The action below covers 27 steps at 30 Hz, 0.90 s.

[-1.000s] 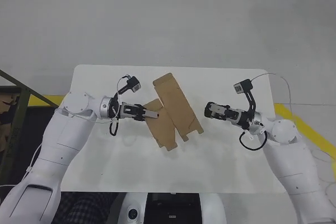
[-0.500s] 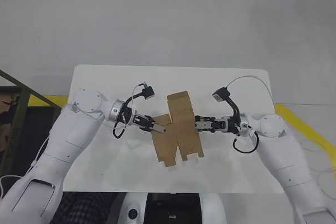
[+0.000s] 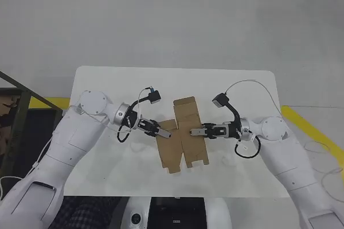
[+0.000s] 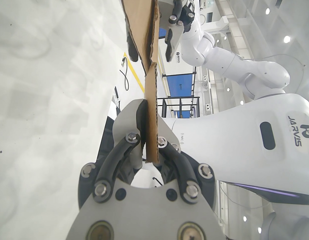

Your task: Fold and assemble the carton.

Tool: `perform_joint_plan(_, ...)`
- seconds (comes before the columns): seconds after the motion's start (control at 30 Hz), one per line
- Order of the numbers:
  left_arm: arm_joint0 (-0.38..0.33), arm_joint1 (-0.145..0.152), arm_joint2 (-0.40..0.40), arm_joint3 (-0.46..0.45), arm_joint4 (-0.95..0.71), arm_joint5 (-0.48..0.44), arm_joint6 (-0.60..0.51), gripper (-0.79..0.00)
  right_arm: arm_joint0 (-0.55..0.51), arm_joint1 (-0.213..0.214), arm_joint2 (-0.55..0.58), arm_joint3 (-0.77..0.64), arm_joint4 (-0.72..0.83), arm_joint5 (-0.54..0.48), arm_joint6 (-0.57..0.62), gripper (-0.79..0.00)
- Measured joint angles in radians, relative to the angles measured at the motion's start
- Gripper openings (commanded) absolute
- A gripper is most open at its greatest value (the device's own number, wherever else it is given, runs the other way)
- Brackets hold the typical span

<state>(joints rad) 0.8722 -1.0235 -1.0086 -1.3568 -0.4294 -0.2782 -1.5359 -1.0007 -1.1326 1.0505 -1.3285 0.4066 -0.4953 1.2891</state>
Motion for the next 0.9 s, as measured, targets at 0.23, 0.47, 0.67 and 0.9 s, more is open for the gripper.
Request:
perform_joint_plan(0.23, 0.002, 0.002, -0.024, 0.023, -0.084, 0.042, 0.038, 0.0, -0.007, 0.004, 0.026, 0.011, 0.023, 0.011, -0.056, -0.785)
perform_joint_plan(0.47, 0.047, 0.01, -0.097, 0.006, -0.123, 0.072, 0.23, 0.0, -0.049, 0.02, 0.12, -0.032, -0.052, 0.087, -0.289, -0.785)
perform_joint_plan(0.67, 0.1, 0.017, -0.141, -0.048, -0.097, 0.103, 0.373, 0.0, -0.12, 0.029, 0.189, -0.153, -0.141, 0.234, -0.542, -0.785)
perform_joint_plan(0.9, 0.141, 0.016, -0.139, -0.098, -0.041, 0.108, 0.468, 0.0, -0.206, 0.021, 0.186, -0.315, -0.167, 0.361, -0.758, -0.785)
